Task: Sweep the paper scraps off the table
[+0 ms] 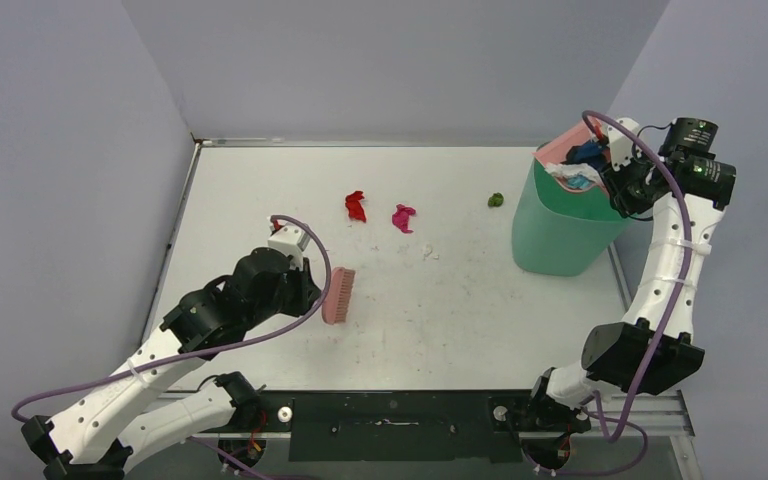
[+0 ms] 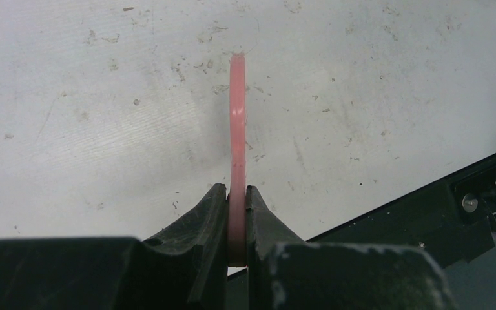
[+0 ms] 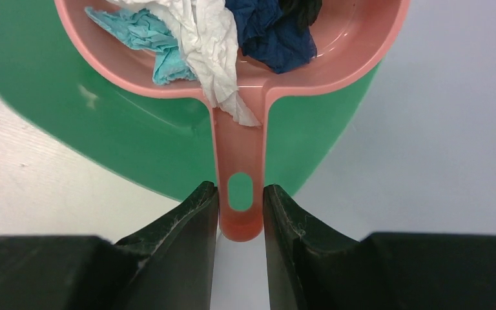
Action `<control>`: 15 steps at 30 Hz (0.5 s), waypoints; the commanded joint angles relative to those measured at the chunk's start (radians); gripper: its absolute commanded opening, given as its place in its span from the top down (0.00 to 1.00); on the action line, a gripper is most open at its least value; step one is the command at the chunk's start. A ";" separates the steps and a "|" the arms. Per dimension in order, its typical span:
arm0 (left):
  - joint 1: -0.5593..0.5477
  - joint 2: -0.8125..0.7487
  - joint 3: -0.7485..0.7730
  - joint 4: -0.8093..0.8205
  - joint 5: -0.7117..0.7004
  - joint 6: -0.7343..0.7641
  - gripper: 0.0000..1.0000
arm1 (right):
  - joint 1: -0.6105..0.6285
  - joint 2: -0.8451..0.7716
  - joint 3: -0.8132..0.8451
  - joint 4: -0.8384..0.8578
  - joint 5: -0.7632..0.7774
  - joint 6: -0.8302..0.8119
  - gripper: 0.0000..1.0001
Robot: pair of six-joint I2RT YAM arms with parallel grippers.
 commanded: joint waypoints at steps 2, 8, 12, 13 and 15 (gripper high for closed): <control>0.012 -0.009 0.004 0.075 0.018 0.022 1.00 | -0.022 -0.002 0.069 0.044 0.055 -0.086 0.95; 0.014 -0.008 -0.002 0.081 0.026 0.027 1.00 | -0.021 0.074 0.196 -0.024 0.177 -0.153 0.95; 0.015 -0.013 -0.011 0.086 0.035 0.027 1.00 | -0.018 0.099 0.220 -0.042 0.260 -0.229 0.95; 0.015 -0.013 -0.011 0.086 0.035 0.028 1.00 | -0.013 0.101 0.220 -0.047 0.281 -0.250 0.95; 0.017 -0.016 -0.013 0.087 0.032 0.029 1.00 | 0.001 0.106 0.223 -0.066 0.316 -0.292 0.95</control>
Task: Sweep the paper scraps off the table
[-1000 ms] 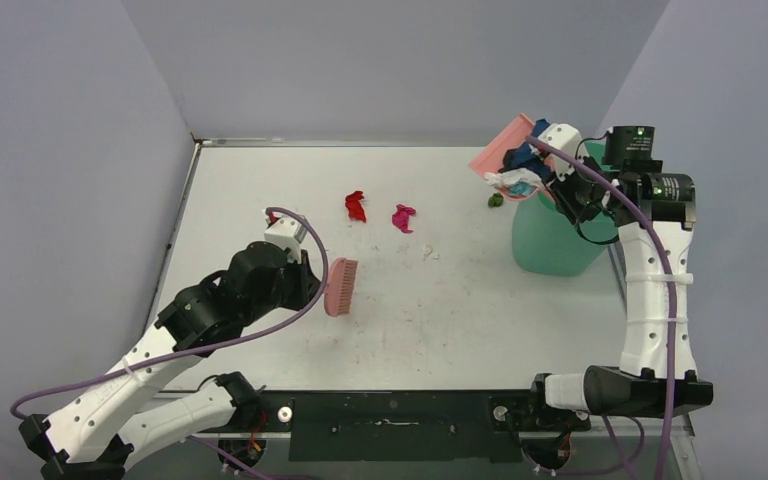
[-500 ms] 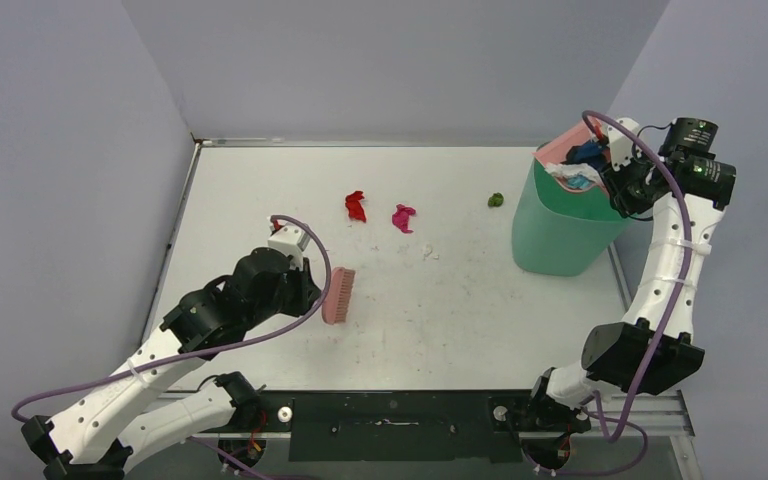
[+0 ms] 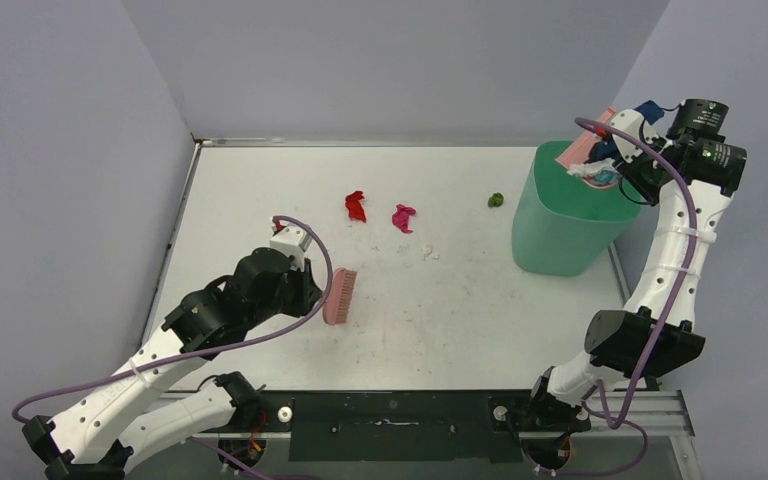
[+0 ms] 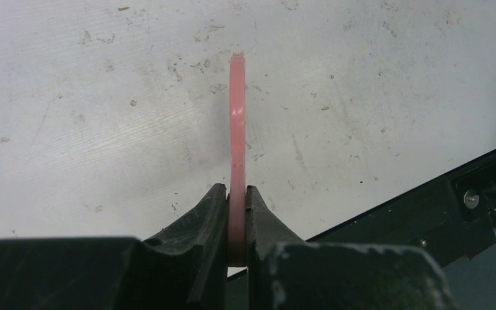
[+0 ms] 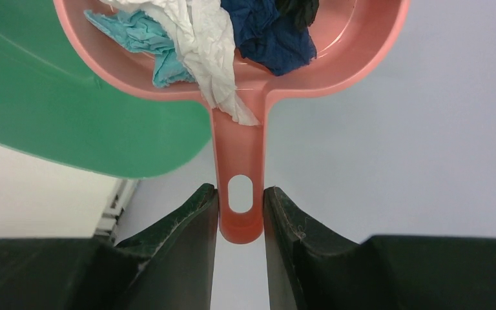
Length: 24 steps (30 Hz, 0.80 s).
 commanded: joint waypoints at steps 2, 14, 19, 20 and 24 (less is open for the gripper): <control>0.008 -0.019 -0.001 0.080 0.013 0.015 1.00 | 0.060 0.016 0.030 -0.043 0.183 -0.130 0.95; 0.013 -0.034 -0.006 0.080 0.020 0.031 1.00 | 0.299 -0.058 -0.220 0.176 0.765 -0.452 0.95; 0.017 -0.039 -0.003 0.087 0.015 0.045 1.00 | 0.299 -0.123 -0.294 0.360 0.853 -0.726 0.95; 0.018 -0.038 -0.003 0.090 0.015 0.048 1.00 | 0.299 -0.131 -0.291 0.385 0.852 -0.764 0.95; 0.020 -0.029 -0.001 0.100 0.024 0.050 1.00 | 0.299 -0.131 -0.250 0.362 0.841 -0.785 0.95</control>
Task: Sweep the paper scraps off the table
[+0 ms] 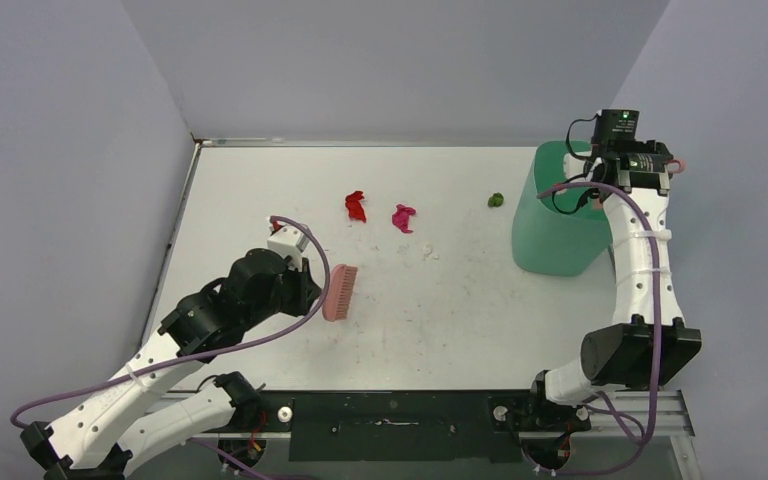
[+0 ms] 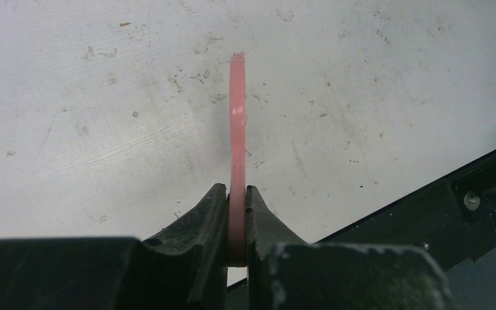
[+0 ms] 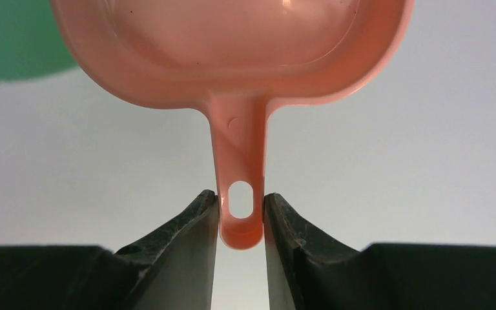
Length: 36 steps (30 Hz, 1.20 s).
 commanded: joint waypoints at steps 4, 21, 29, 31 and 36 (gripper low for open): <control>0.008 0.000 0.015 0.076 0.012 0.021 1.00 | 0.000 -0.070 0.084 0.044 0.057 -0.059 0.95; 0.045 0.383 0.201 0.507 0.144 -0.108 1.00 | -0.001 -0.113 0.336 0.002 -0.490 0.642 0.95; 0.090 0.746 0.318 0.980 0.186 -0.308 1.00 | 0.000 -0.215 0.244 -0.032 -0.815 0.972 0.95; 0.095 0.852 0.386 1.050 0.223 -0.346 1.00 | 0.000 -0.239 0.202 -0.030 -0.870 1.015 0.95; 0.096 1.151 0.636 1.171 0.274 -0.461 1.00 | 0.002 -0.331 0.036 0.040 -0.971 1.074 0.95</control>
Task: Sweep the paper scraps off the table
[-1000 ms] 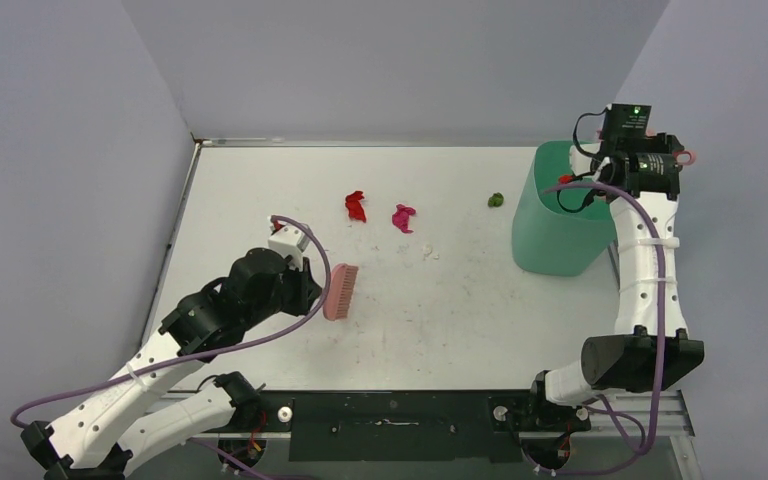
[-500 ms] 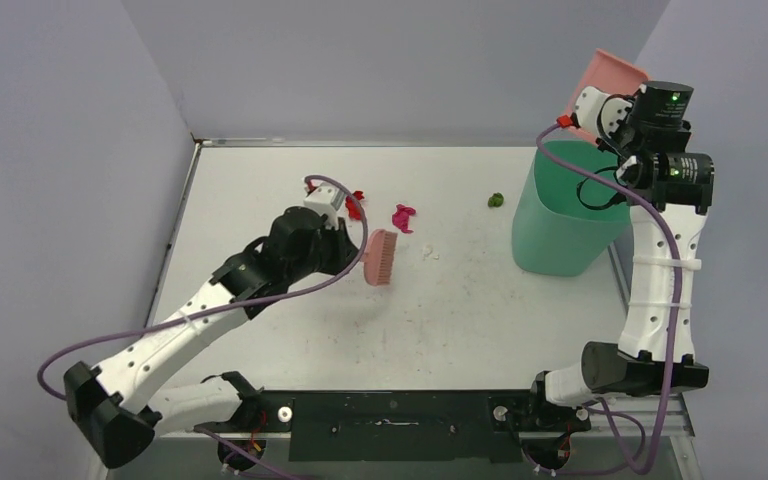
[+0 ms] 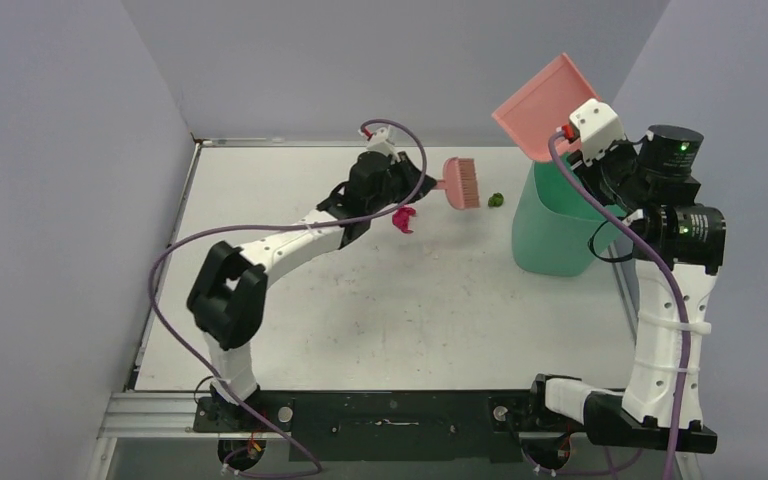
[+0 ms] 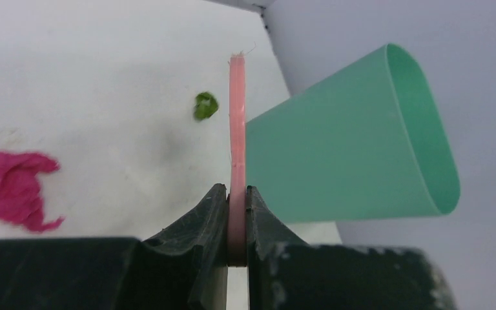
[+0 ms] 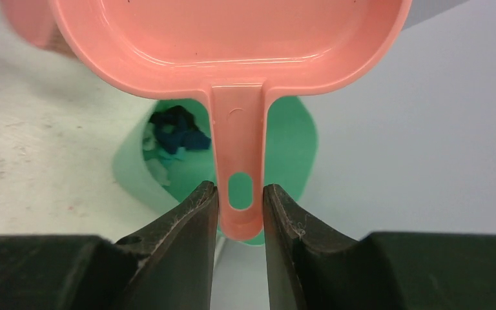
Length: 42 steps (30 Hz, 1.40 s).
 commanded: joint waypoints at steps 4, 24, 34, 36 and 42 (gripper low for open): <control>-0.003 0.443 0.443 0.298 0.116 -0.221 1.00 | 0.002 -0.106 -0.202 0.109 -0.199 0.112 0.95; -0.057 1.024 1.066 0.008 0.028 -0.464 1.00 | 0.033 0.002 -0.271 0.120 -0.170 0.164 0.95; -0.014 0.572 0.330 0.044 0.061 -0.440 1.00 | 0.066 -0.049 -0.370 0.132 -0.190 0.063 0.95; -0.011 0.483 0.177 0.019 0.067 -0.421 1.00 | 0.077 -0.047 -0.376 0.128 -0.181 0.038 0.95; 0.004 0.224 -0.161 -0.141 0.035 -0.353 1.00 | 0.177 -0.052 -0.397 0.091 -0.059 -0.028 0.95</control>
